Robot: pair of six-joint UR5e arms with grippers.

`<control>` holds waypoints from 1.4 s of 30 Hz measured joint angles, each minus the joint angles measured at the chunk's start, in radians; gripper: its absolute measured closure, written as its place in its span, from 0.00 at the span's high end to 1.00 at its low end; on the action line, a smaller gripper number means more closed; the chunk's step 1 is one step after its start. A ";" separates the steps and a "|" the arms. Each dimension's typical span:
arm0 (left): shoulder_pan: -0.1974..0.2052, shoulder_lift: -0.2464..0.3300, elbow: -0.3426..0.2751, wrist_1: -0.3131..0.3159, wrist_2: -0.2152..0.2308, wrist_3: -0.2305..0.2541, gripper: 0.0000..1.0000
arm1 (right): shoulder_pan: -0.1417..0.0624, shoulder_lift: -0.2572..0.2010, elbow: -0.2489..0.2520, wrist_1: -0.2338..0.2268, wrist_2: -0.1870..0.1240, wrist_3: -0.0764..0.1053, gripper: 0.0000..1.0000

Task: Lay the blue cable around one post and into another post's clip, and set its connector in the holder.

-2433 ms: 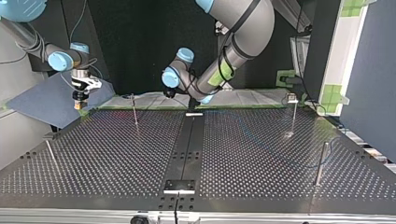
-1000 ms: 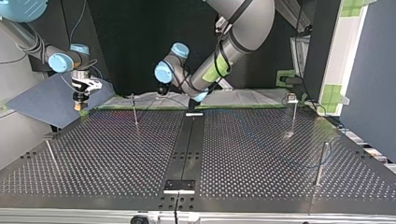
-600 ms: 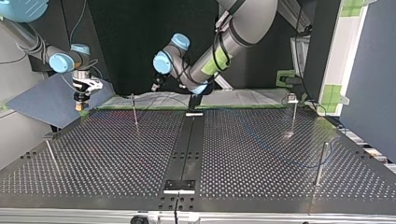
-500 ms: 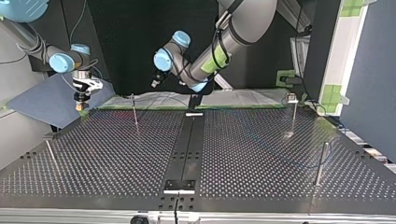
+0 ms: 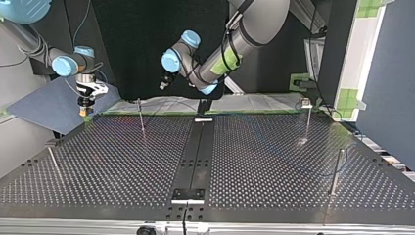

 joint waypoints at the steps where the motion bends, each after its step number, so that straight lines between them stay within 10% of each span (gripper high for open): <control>1: 0.000 0.000 0.000 0.001 -0.007 -0.006 1.00 | 0.000 0.000 0.000 0.000 0.000 0.000 0.00; 42: 0.004 0.001 -0.001 0.000 -0.034 -0.045 1.00 | 0.000 0.008 0.000 0.001 0.000 0.000 0.00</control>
